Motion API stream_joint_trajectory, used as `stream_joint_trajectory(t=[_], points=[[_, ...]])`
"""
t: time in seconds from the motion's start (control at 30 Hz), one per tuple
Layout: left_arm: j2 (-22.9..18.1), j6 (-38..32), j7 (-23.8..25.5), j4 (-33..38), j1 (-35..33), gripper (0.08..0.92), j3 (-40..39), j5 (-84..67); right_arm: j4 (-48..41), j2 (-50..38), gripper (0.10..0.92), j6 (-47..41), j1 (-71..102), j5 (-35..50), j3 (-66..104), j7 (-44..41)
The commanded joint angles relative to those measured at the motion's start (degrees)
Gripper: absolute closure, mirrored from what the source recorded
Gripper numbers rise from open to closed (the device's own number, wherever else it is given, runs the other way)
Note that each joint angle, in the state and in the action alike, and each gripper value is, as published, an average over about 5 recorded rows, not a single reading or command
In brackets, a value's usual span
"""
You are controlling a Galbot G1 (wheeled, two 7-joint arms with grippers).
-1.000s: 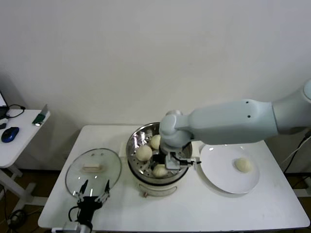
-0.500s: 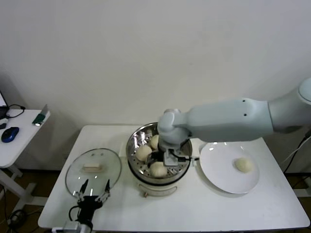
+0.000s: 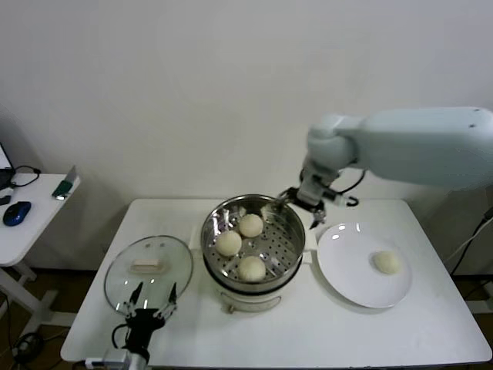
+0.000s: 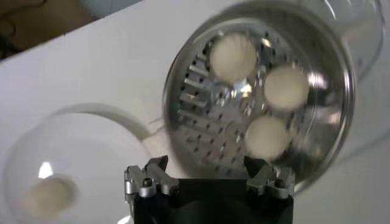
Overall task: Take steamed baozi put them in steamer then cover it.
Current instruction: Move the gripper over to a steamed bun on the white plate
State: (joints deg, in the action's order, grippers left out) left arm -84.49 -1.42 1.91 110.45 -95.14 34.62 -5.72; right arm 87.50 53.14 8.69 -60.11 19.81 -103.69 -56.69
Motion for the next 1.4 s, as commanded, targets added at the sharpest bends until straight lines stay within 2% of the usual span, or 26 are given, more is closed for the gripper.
stream_joint_trajectory(t=[0.03,0.27,0.53,0.93,1.4], points=[[0.2,0.1,0.1,-0.2,0.4,0.177,-0.1,0.0,-5.3,-20.6,0.203,-14.5,-2.7,11.0,-10.4,-2.2],[0.1,0.1,0.2,-0.3,0.3,0.177,0.2,0.0,-10.4,-27.8,0.203,-18.7,19.6,0.3,5.3,0.6],[0.0,-0.1,0.2,-0.4,-0.3,0.177,0.9,0.0,-20.9,-24.7,0.203,-17.0,38.5,-8.0,22.8,1.5],[-0.6,-0.3,0.1,-0.6,-0.9,0.177,0.9,0.6,-28.8,-18.4,0.203,-13.9,48.6,-11.7,32.5,1.8],[-0.6,-0.3,0.0,-0.6,-1.2,0.177,0.9,0.8,-33.9,-14.1,0.203,-11.6,49.8,-13.6,34.1,0.9]])
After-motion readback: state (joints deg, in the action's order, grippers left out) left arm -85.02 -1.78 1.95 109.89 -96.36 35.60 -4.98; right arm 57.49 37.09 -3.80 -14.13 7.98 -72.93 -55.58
